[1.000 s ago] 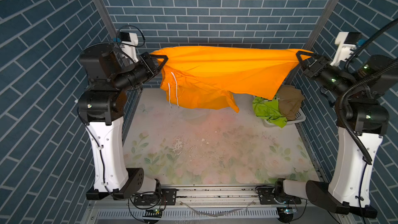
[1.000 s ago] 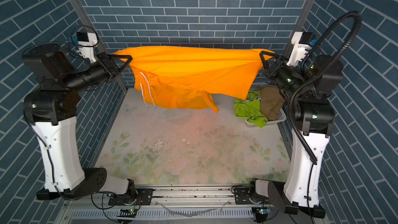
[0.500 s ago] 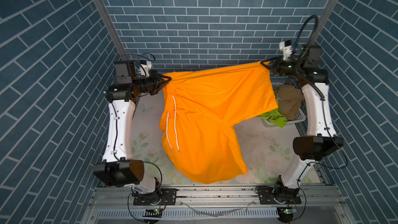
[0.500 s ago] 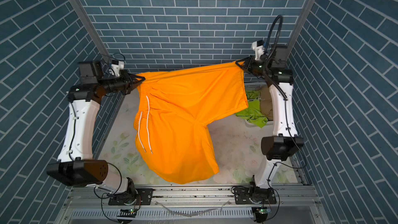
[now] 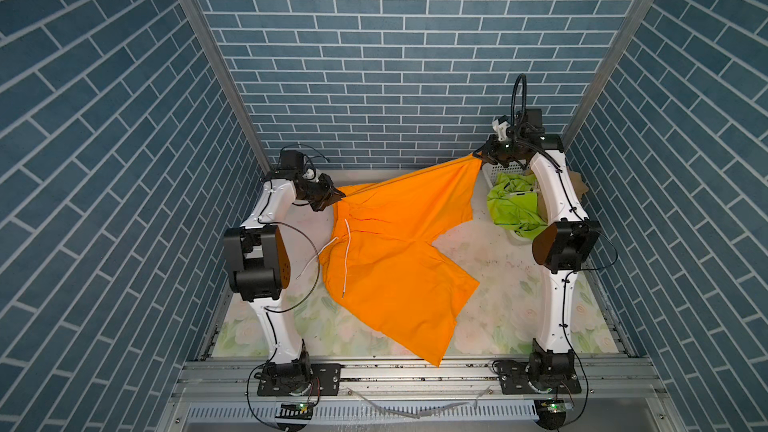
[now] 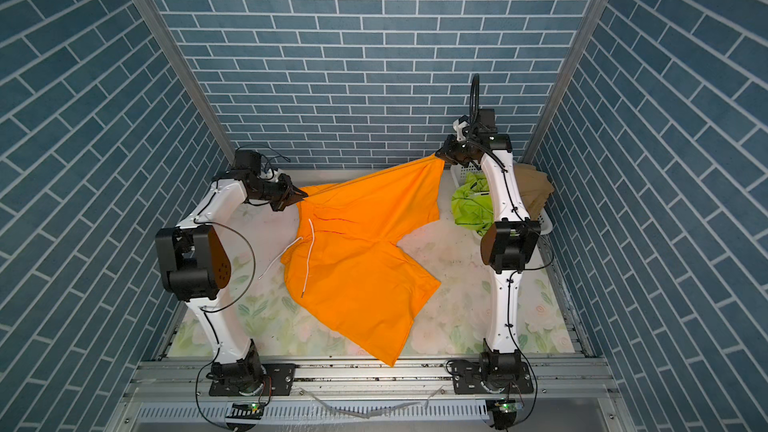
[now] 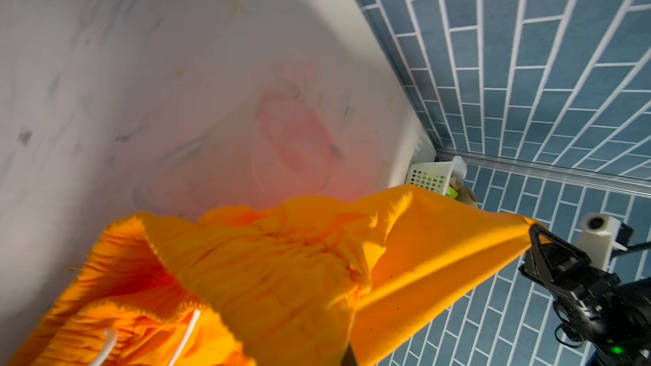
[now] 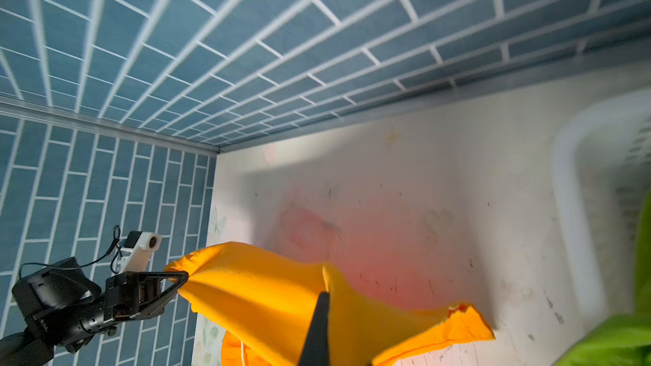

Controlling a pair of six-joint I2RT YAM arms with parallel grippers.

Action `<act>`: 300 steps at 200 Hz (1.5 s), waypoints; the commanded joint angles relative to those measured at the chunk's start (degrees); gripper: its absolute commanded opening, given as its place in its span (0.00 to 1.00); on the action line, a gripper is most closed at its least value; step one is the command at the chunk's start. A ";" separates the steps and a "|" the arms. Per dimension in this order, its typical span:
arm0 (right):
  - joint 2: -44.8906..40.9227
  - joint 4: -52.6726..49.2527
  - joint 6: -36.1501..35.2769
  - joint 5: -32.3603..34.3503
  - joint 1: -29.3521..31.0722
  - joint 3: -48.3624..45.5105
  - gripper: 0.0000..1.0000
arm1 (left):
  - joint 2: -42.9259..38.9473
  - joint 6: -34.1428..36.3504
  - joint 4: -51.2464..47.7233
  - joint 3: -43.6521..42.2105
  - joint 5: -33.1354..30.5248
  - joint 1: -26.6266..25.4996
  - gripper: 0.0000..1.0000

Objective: Fold and stack the shorts
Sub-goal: 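Lift the orange shorts high with both grippers, stretching them between the grippers, then lower the stretched shorts onto the table with both grippers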

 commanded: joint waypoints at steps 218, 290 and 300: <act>-40.70 33.73 3.79 16.68 24.32 -101.69 0.00 | -4.44 14.21 -8.05 -20.44 -19.88 11.82 0.04; -31.10 31.03 3.28 20.27 15.47 -98.28 0.00 | -12.25 14.56 -5.52 -33.70 -21.18 10.90 0.01; -29.22 29.68 2.34 21.16 13.52 -95.24 0.00 | -13.75 13.57 -4.30 -36.04 -20.78 10.39 0.00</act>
